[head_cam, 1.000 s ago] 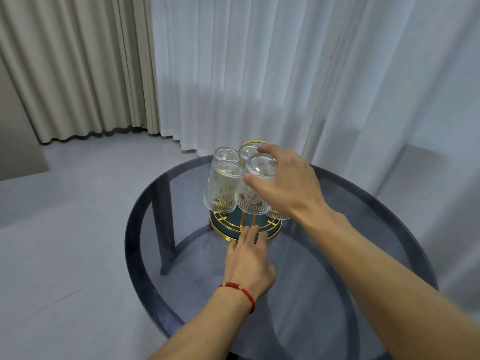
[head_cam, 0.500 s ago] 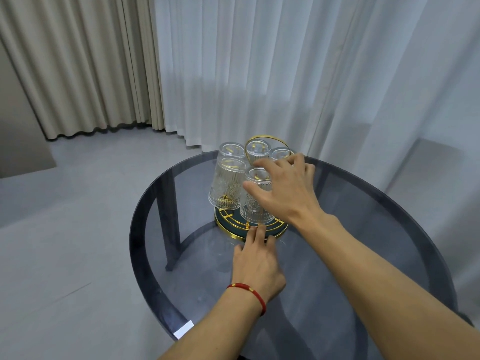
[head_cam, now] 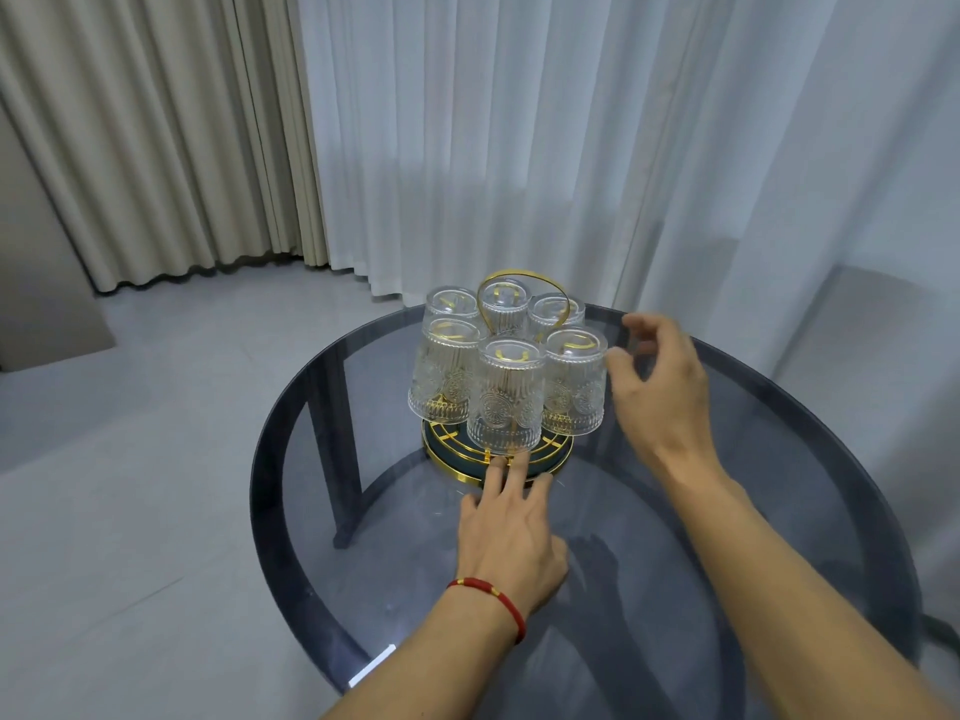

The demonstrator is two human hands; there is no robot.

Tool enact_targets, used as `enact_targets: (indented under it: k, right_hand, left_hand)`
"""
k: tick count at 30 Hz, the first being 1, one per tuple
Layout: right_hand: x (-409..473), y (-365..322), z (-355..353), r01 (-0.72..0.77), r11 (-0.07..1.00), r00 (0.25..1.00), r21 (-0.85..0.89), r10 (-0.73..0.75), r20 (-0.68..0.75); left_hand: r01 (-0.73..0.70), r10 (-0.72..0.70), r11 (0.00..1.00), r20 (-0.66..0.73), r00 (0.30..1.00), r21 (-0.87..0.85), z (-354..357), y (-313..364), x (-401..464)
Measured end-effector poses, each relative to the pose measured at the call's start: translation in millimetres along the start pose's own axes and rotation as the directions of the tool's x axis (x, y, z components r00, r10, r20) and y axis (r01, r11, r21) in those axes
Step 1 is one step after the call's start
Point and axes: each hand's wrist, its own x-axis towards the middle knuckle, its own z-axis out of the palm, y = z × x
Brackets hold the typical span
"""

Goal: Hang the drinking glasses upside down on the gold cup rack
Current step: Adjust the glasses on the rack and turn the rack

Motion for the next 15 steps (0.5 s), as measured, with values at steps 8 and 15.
enact_targets:
  k: [8,15]
  right_hand:
    - [-0.2,9.4,15.6,0.123,0.992,0.950,0.017,-0.122,0.286]
    - [9.7,16.8,6.7,0.121,0.992,0.968,0.015,-0.122,0.220]
  left_hand:
    - [0.016,-0.015,0.998,-0.013,1.000,0.055,2.2,2.2,-0.3]
    - [0.013,-0.013,0.996,-0.004,1.000,0.083,4.1,1.1,-0.1]
